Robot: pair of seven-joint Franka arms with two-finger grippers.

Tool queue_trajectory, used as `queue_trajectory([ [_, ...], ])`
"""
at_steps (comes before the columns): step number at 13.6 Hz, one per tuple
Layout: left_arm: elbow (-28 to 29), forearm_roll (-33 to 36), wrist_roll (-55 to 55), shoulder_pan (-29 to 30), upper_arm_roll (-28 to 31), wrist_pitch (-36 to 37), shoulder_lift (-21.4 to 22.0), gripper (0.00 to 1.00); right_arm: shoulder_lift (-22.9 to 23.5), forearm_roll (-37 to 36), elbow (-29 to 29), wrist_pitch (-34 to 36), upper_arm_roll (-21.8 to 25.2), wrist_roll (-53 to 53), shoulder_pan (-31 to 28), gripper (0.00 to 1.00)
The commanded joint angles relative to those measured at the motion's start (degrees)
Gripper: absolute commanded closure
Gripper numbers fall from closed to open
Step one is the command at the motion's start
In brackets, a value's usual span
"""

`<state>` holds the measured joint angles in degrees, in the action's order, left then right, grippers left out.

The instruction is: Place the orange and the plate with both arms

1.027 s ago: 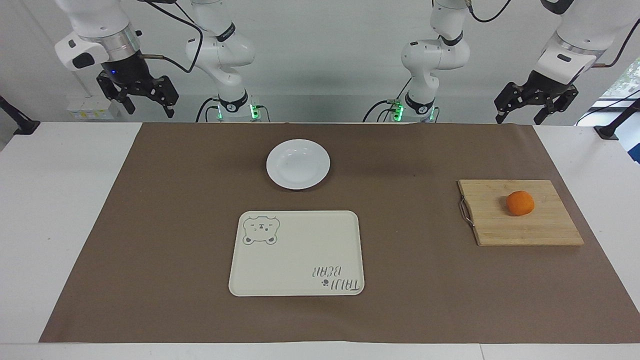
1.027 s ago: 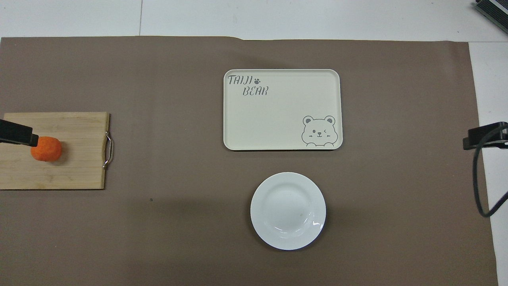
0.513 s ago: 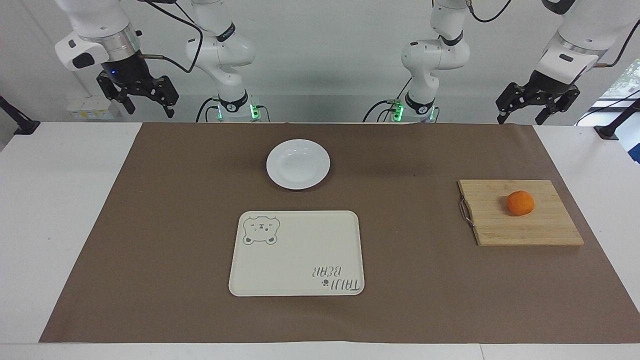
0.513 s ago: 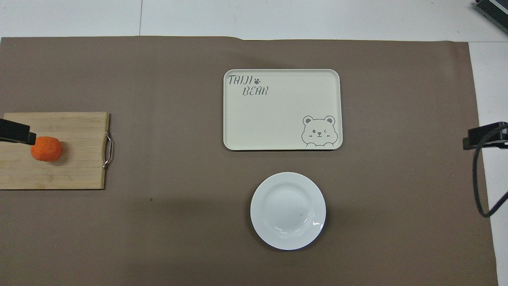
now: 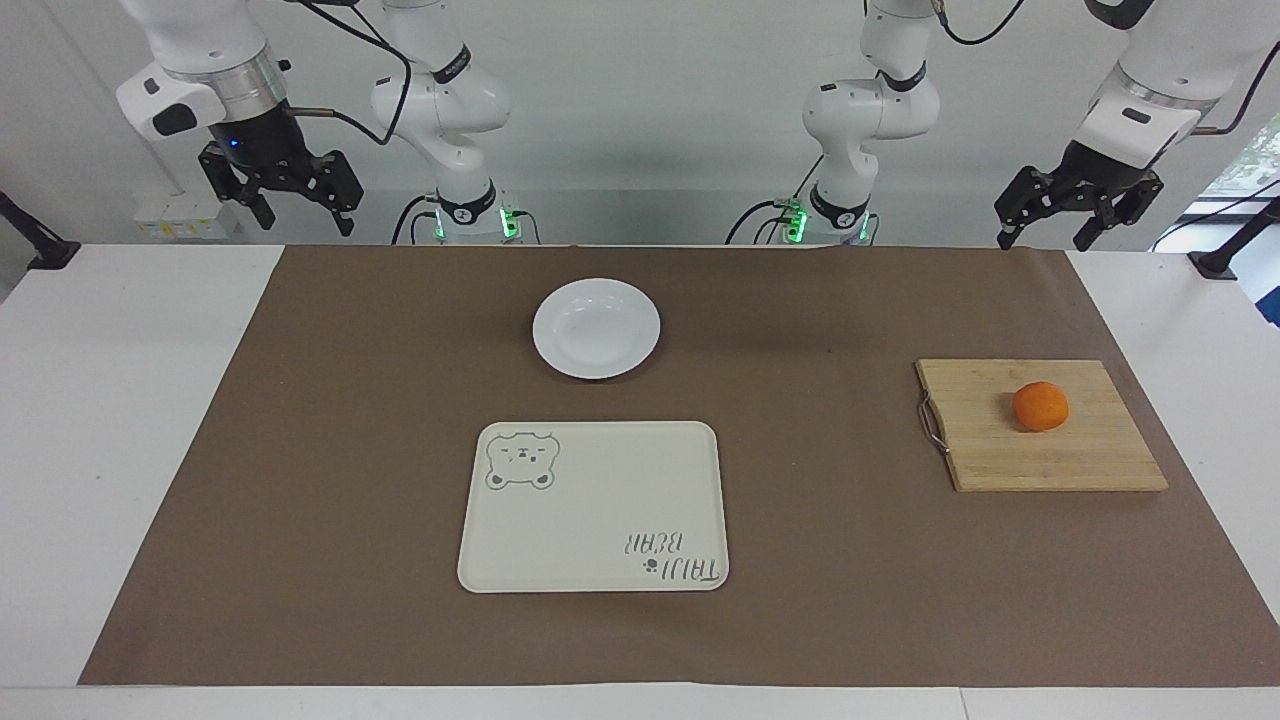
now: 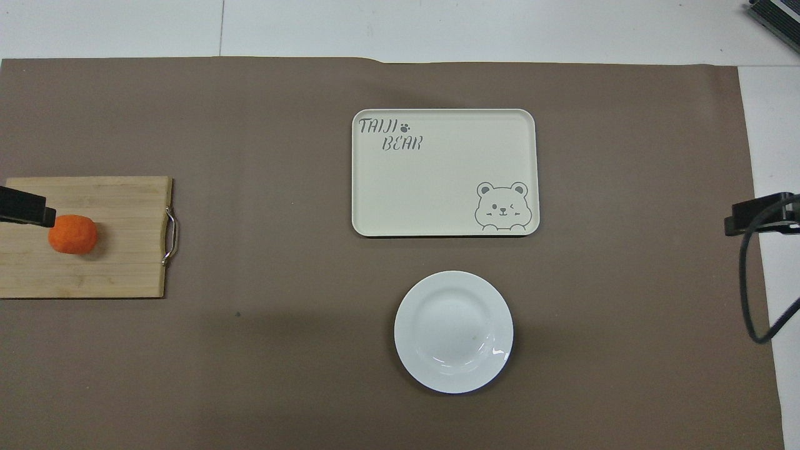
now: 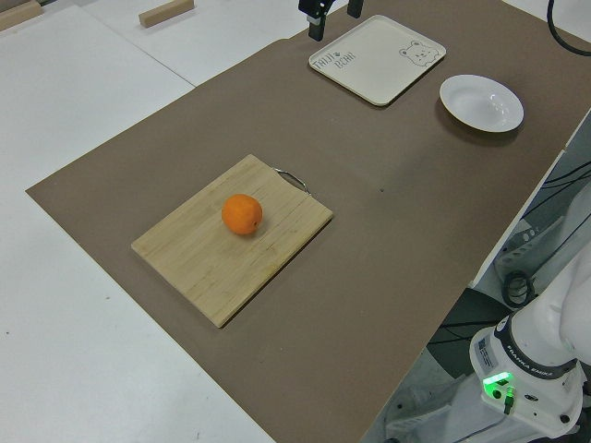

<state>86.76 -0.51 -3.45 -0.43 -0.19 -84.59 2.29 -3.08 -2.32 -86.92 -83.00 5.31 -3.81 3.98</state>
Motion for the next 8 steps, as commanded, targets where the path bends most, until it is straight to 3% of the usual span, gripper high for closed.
queue_trajectory([
  [1, 3.4, -0.6, -0.3, 0.6, -0.1, -2.1, 2.3, 0.0, -0.5, 1.3, -0.4, -0.4, 0.1, 1.2, -0.3, 0.0],
  [8, 4.9, -0.6, -0.2, 0.8, -0.1, -2.9, 3.2, 0.0, -0.8, 1.3, -0.8, -0.1, 0.1, 1.3, -0.2, 0.0],
])
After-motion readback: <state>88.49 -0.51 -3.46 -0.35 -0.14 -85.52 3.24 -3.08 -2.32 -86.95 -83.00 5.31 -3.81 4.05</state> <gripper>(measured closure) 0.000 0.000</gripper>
